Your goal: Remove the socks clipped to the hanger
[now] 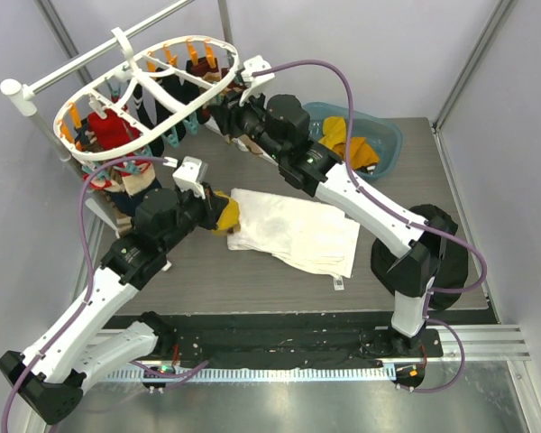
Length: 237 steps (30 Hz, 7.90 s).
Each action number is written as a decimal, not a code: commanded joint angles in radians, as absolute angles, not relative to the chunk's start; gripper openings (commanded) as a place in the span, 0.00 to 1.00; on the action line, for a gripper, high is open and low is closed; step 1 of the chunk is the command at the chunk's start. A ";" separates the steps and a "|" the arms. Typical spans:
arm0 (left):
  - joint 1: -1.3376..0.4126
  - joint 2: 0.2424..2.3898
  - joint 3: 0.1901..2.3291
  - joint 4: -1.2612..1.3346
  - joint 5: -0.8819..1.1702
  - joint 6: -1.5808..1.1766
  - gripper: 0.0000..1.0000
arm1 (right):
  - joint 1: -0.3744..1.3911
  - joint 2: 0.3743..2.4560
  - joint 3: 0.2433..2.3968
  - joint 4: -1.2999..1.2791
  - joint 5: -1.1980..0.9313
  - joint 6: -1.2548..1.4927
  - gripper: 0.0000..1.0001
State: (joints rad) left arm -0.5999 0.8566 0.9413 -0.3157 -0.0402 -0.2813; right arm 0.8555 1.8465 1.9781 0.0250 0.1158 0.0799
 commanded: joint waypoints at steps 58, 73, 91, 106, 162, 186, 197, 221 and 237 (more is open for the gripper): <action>-0.611 0.689 0.873 -0.242 -0.044 -0.268 0.96 | 0.600 1.345 1.040 0.410 -0.089 0.144 0.01; -0.611 0.650 0.884 -0.371 -0.454 -0.207 1.00 | 0.293 1.684 1.367 0.236 0.152 0.178 0.08; -0.609 0.764 0.966 -0.475 -0.713 -0.224 1.00 | 0.156 1.875 1.503 0.100 0.161 0.261 0.66; -0.588 0.819 1.009 -0.491 -0.723 -0.215 0.76 | 0.156 1.611 1.302 0.123 0.000 0.313 0.67; -0.555 0.647 0.999 -0.558 -0.772 -0.138 0.85 | 0.400 1.221 1.078 0.149 -0.150 0.353 0.68; -0.505 0.778 1.017 -0.500 -0.730 -0.150 0.68 | 0.446 1.195 1.057 0.137 -0.153 0.365 0.68; -0.505 0.689 1.091 -0.638 -0.778 -0.169 0.73 | 0.468 1.203 1.057 0.140 -0.147 0.359 0.68; -0.368 0.787 0.979 -0.445 -0.620 -0.149 0.61 | 0.476 1.177 1.058 0.126 -0.172 0.330 0.69; -0.367 0.744 1.028 -0.479 -0.261 -0.264 0.17 | 0.595 1.218 1.065 0.169 -0.172 0.313 0.70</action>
